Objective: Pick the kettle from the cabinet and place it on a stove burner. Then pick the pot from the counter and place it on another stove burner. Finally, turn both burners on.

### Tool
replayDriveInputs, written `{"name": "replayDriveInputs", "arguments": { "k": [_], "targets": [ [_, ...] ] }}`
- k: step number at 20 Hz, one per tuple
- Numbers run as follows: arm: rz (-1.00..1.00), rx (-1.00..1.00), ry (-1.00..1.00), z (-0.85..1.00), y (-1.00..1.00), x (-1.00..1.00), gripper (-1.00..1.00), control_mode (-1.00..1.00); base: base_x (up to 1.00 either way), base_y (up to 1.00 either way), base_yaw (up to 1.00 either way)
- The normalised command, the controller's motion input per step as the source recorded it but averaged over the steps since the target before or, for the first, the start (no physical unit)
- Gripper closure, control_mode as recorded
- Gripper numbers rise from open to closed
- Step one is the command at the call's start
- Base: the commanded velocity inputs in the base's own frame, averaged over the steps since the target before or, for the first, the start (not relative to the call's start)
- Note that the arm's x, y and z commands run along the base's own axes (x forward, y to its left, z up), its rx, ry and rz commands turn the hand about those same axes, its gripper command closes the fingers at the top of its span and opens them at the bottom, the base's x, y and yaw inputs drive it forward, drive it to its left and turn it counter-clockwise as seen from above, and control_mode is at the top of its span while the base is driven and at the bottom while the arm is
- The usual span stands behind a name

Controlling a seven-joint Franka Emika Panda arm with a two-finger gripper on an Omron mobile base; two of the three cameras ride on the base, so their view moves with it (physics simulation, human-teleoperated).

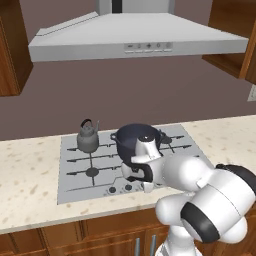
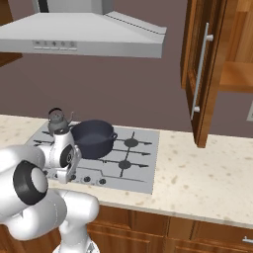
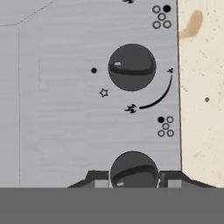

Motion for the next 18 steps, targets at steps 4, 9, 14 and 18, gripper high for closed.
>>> {"name": "replayDriveInputs", "arguments": {
  "k": [4, 9, 14, 18],
  "targets": [
    [0.15, 0.00, -0.02, -0.17, 0.00, 0.00, 1.00, -1.00, 0.00, 0.00, 0.00],
    [0.15, -0.01, -0.02, -0.19, 0.00, 0.00, 1.00, -1.00, 0.00, 0.00, 0.00],
    [0.15, 0.00, -0.04, -0.20, 0.00, 0.00, 1.00, -1.00, 0.00, 0.00, 0.00],
    [0.15, -0.01, -0.05, -0.22, 0.00, 0.00, 1.00, -1.00, 0.00, 0.00, 0.00]
  ]
}}
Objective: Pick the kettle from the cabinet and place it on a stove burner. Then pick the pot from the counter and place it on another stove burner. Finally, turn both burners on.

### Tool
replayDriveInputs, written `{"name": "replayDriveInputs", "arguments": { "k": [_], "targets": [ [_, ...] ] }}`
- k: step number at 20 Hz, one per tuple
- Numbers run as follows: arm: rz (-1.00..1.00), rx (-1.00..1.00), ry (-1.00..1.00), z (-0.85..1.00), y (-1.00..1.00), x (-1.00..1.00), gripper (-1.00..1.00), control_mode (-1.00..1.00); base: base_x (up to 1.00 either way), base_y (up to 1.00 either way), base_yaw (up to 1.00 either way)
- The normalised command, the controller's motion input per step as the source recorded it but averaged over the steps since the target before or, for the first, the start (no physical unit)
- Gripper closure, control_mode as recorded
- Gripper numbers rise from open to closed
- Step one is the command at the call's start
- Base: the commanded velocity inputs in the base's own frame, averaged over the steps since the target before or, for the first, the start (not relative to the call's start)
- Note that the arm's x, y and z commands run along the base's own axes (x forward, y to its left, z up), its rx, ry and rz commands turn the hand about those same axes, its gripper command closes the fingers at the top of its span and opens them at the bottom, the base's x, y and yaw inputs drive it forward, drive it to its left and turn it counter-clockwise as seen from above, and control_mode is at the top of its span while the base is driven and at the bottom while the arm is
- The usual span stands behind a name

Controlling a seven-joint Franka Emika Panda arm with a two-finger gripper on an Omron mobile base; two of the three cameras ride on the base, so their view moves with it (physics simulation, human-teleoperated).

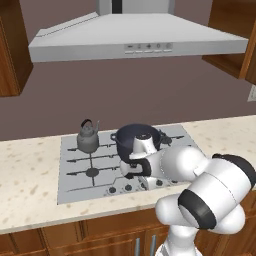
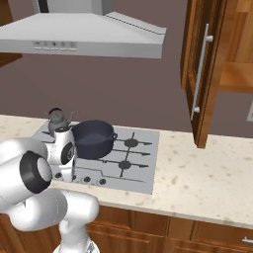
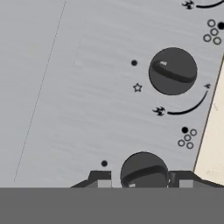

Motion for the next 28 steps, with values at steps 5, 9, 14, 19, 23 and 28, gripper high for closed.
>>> {"name": "replayDriveInputs", "arguments": {
  "k": [5, 9, 14, 19, 23, 28],
  "targets": [
    [0.15, -0.01, -0.06, -0.24, 0.00, 0.00, 1.00, -1.00, 0.00, 0.00, 0.00],
    [0.15, -0.02, -0.06, -0.26, 0.00, 0.00, 1.00, -1.00, 0.00, 0.00, 0.00],
    [0.15, -0.02, -0.05, -0.28, 0.00, 0.00, 1.00, -1.00, 0.00, 0.00, 0.00],
    [0.15, -0.02, -0.07, -0.30, 0.00, 0.00, 1.00, -1.00, 0.00, 0.00, 0.00],
    [0.15, -0.01, -0.11, -0.30, 0.00, 0.00, 1.00, -1.00, 0.00, 0.00, 0.00],
    [0.15, 0.00, -0.11, -0.29, 0.00, 0.00, 1.00, -1.00, 0.00, 0.00, 0.00]
  ]
}}
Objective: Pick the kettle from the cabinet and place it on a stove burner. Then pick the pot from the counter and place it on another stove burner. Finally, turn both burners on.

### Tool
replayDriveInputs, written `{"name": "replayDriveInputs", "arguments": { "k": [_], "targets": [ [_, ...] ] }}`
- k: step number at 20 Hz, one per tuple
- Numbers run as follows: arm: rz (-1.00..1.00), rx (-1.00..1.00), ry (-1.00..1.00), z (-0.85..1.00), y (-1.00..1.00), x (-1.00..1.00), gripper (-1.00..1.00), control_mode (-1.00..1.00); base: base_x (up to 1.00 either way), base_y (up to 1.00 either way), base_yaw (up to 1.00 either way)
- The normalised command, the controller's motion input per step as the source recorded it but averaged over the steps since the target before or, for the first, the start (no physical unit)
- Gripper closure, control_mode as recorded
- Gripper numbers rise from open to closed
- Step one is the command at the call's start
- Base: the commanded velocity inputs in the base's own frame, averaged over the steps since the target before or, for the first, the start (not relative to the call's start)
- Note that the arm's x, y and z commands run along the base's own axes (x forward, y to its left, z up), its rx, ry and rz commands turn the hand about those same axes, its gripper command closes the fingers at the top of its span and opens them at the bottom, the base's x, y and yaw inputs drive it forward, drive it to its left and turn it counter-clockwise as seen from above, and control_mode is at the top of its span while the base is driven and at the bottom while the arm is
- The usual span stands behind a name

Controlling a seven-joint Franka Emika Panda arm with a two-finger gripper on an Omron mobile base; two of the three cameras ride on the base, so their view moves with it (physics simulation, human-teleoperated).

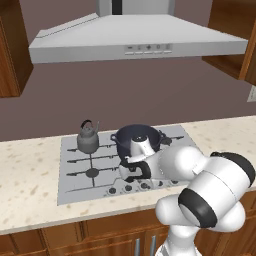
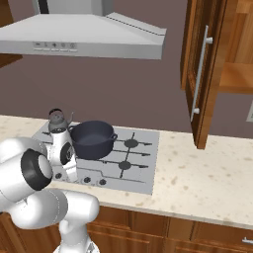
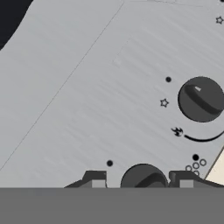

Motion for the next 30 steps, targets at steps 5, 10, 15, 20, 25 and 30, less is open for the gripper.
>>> {"name": "replayDriveInputs", "arguments": {
  "k": [5, 10, 15, 20, 25, 30],
  "targets": [
    [0.15, 0.00, -0.10, -0.25, 0.00, -0.01, 1.00, -1.00, 0.00, 0.00, 0.00],
    [0.12, 0.00, -0.09, -0.16, 0.00, -0.10, -1.00, -1.00, 0.00, 0.00, 0.00],
    [0.10, 0.00, -0.08, -0.08, 0.00, -0.13, -1.00, -1.00, 0.00, 0.00, 0.00],
    [0.07, 0.00, -0.01, 0.00, 0.00, -0.03, -1.00, -1.00, 0.00, 0.00, 0.00],
    [0.04, 0.00, 0.00, 0.06, 0.00, -0.02, -1.00, -1.00, 0.00, 0.00, 0.00],
    [0.06, 0.00, 0.00, 0.21, 0.03, -0.03, -1.00, -1.00, 0.00, 0.00, 0.00]
  ]
}}
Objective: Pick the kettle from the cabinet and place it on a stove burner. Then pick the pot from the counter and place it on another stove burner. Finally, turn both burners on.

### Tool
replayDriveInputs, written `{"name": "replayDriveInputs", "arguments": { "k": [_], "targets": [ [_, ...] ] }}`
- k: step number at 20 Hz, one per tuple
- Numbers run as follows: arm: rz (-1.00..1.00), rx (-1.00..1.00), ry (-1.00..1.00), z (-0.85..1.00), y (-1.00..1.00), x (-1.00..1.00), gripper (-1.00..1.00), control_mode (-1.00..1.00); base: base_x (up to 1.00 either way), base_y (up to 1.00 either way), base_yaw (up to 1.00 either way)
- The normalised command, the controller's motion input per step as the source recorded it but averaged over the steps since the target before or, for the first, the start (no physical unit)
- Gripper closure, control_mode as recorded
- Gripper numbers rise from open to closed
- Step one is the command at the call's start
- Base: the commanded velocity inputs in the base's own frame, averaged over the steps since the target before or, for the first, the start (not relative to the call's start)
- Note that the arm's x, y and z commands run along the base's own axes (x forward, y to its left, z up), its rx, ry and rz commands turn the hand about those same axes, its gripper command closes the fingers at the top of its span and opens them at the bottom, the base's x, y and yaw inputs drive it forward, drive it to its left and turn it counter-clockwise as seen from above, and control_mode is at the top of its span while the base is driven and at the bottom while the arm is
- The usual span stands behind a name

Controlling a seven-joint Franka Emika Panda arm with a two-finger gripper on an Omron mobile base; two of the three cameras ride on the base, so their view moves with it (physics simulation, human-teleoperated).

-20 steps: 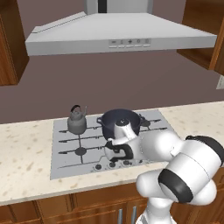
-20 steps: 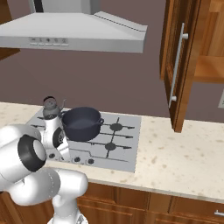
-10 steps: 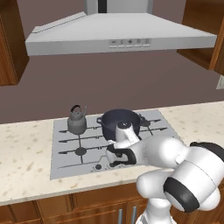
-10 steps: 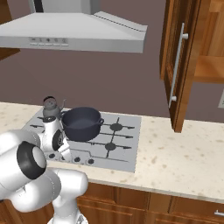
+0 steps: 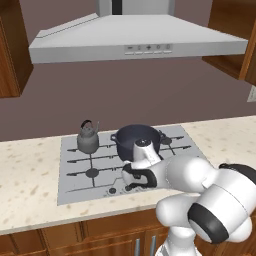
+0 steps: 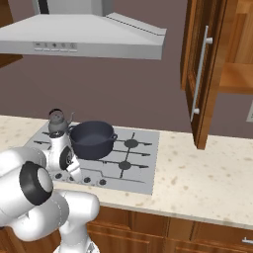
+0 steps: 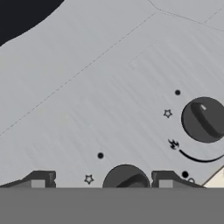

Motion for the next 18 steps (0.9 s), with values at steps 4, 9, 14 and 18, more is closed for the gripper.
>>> {"name": "replayDriveInputs", "arguments": {
  "k": [4, 9, 14, 18],
  "targets": [
    [0.06, 0.00, 0.00, 0.30, 0.07, -0.09, -1.00, -1.00, 0.00, 0.00, 0.00],
    [0.06, 0.00, 0.00, 0.38, 0.12, -0.12, -1.00, -1.00, 0.00, 0.00, 0.00],
    [0.06, 0.00, 0.00, 0.25, 0.14, -0.17, -1.00, -1.00, 0.00, 0.00, 0.00],
    [0.07, 0.00, 0.00, 0.06, 0.10, -0.09, -1.00, -1.00, 0.00, 0.00, 0.00]
  ]
}}
